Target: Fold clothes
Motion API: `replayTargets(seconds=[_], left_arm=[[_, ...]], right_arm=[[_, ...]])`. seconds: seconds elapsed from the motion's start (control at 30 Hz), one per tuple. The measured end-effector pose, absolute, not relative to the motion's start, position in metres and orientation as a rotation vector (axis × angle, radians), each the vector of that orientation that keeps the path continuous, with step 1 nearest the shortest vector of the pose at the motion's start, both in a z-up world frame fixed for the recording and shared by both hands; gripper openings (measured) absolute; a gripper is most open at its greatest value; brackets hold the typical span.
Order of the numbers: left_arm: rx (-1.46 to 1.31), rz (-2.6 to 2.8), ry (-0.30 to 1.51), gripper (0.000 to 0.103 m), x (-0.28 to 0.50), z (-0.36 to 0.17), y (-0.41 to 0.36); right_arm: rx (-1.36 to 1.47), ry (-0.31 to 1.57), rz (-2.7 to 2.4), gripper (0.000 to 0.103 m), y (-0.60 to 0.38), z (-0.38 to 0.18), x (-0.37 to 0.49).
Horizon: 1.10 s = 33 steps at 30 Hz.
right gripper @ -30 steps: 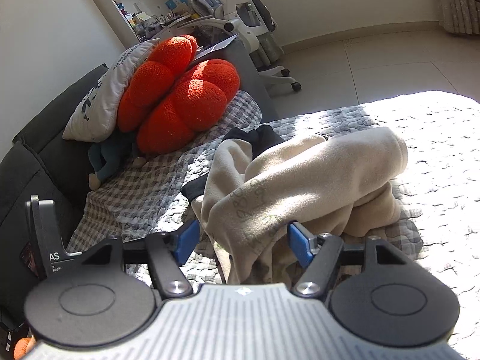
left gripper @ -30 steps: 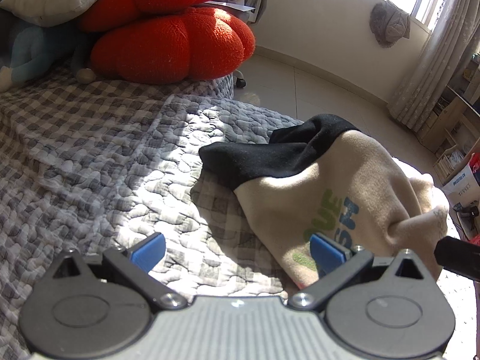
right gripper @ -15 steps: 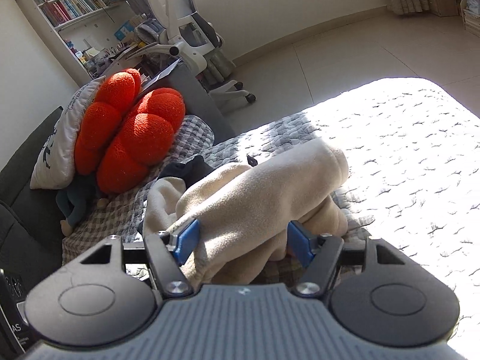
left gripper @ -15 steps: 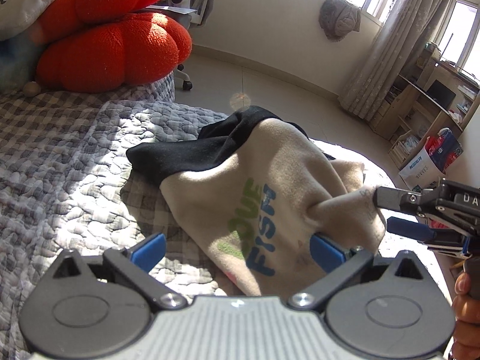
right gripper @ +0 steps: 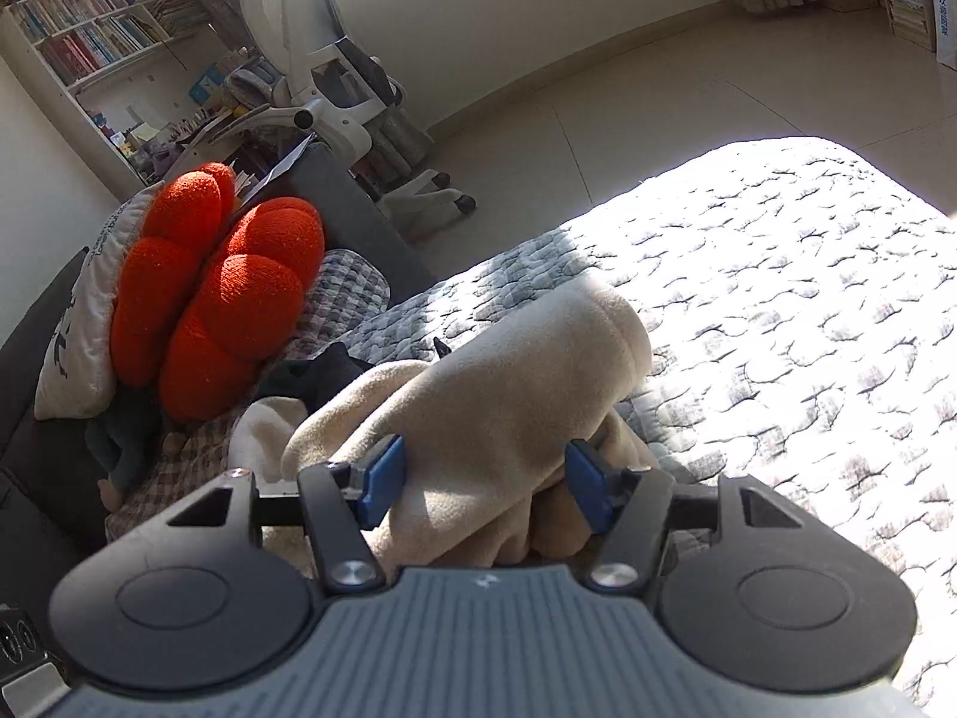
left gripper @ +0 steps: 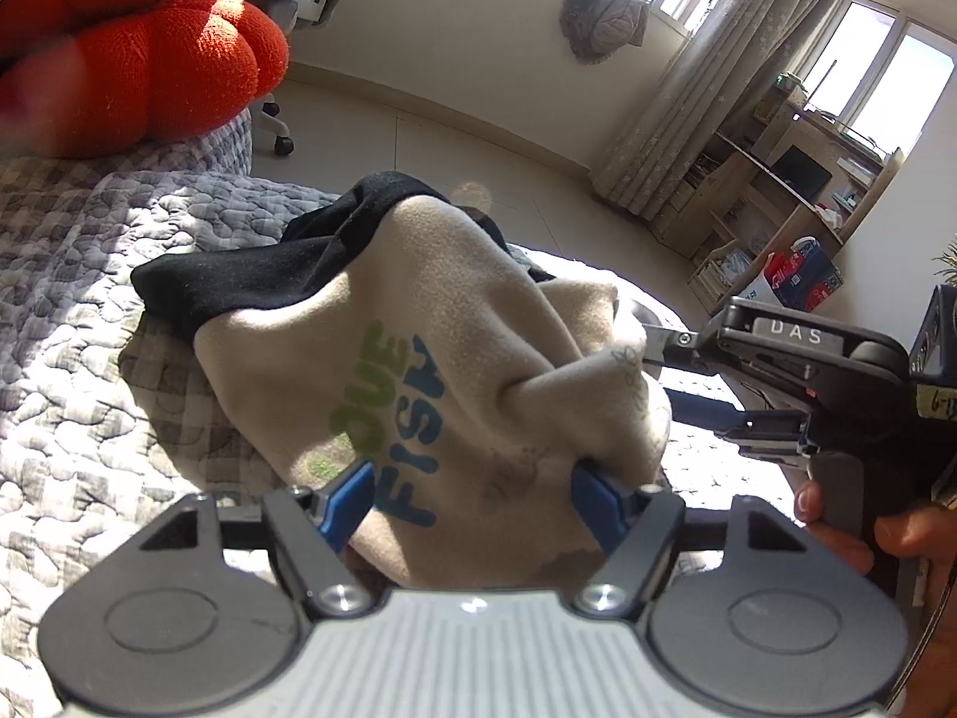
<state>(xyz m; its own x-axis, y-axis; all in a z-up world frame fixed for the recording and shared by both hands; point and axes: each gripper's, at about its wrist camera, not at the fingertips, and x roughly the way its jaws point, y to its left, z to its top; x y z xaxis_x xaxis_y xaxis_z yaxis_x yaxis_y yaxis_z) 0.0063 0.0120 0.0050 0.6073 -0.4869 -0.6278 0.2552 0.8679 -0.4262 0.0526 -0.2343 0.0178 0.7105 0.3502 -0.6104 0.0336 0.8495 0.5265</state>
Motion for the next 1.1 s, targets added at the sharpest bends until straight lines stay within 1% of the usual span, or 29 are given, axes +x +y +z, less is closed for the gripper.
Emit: replayTargets(seconds=[0.03,0.07,0.17,0.2,0.27,0.3,0.33,0.47,0.5,0.53,0.6,0.63,0.7,0.73,0.77,0.8,0.83,0.87,0.9,0.93,0.97,1.0,1.03,1.1], left_arm=[[-0.310,-0.448,0.814,0.065,0.006,0.005,0.011],[-0.312,-0.459,0.816,0.063,0.005,0.004,0.009],[-0.310,-0.466,0.812,0.063,0.002,0.006,0.009],[-0.309,-0.465,0.807,0.064,0.000,0.007,0.010],[-0.317,-0.456,0.796,0.072,-0.003,0.010,0.014],[-0.336,-0.450,0.787,0.080,-0.004,0.012,0.018],[-0.364,-0.449,0.775,0.084,-0.005,0.013,0.022],[-0.476,-0.449,0.741,0.086,-0.005,0.020,0.029],[-0.494,-0.443,0.734,0.086,-0.004,0.022,0.028],[-0.504,-0.429,0.729,0.086,-0.002,0.023,0.026],[-0.515,-0.395,0.728,0.086,0.002,0.022,0.021],[-0.524,-0.376,0.733,0.086,0.005,0.021,0.019],[-0.556,-0.334,0.755,0.085,0.009,0.018,0.015],[-0.575,-0.322,0.770,0.084,0.011,0.016,0.014],[-0.594,-0.309,0.785,0.083,0.013,0.014,0.013],[-0.602,-0.302,0.797,0.075,0.014,0.012,0.011],[-0.594,-0.301,0.803,0.065,0.014,0.010,0.009],[-0.583,-0.303,0.808,0.058,0.013,0.009,0.007],[-0.572,-0.304,0.812,0.047,0.013,0.007,0.005],[-0.556,-0.301,0.812,0.041,0.011,0.007,0.004],[-0.538,-0.297,0.809,0.038,0.008,0.007,0.003],[-0.514,-0.295,0.804,0.028,0.005,0.008,0.002],[-0.487,-0.292,0.797,0.021,0.001,0.009,0.002],[-0.448,-0.291,0.780,0.017,-0.006,0.014,0.003]], right_arm=[[0.534,0.777,0.196,0.031,-0.232,0.018,0.052],[0.529,0.784,0.207,0.023,-0.231,0.018,0.051],[0.494,0.787,0.231,0.010,-0.226,0.023,0.046],[0.485,0.789,0.241,0.008,-0.225,0.025,0.043],[0.465,0.793,0.264,0.005,-0.222,0.029,0.036],[0.460,0.800,0.290,0.004,-0.221,0.030,0.032],[0.459,0.806,0.309,0.004,-0.219,0.031,0.028],[0.400,0.790,0.331,0.004,-0.213,0.036,0.014],[0.394,0.782,0.325,0.005,-0.213,0.036,0.012],[0.395,0.783,0.318,0.015,-0.215,0.036,0.012],[0.396,0.784,0.303,0.015,-0.218,0.035,0.013],[0.396,0.784,0.294,0.020,-0.220,0.034,0.013],[0.406,0.779,0.262,0.050,-0.225,0.033,0.015],[0.414,0.767,0.247,0.074,-0.228,0.032,0.014],[0.419,0.750,0.241,0.079,-0.231,0.033,0.013],[0.418,0.744,0.241,0.079,-0.232,0.034,0.014],[0.417,0.741,0.240,0.079,-0.233,0.034,0.015],[0.416,0.738,0.238,0.079,-0.234,0.034,0.015],[0.413,0.737,0.236,0.079,-0.235,0.034,0.015],[0.407,0.736,0.231,0.079,-0.237,0.034,0.015],[0.402,0.736,0.227,0.079,-0.238,0.033,0.014],[0.397,0.735,0.223,0.079,-0.239,0.033,0.014],[0.395,0.734,0.219,0.079,-0.240,0.033,0.014],[0.392,0.727,0.207,0.079,-0.243,0.033,0.013]])
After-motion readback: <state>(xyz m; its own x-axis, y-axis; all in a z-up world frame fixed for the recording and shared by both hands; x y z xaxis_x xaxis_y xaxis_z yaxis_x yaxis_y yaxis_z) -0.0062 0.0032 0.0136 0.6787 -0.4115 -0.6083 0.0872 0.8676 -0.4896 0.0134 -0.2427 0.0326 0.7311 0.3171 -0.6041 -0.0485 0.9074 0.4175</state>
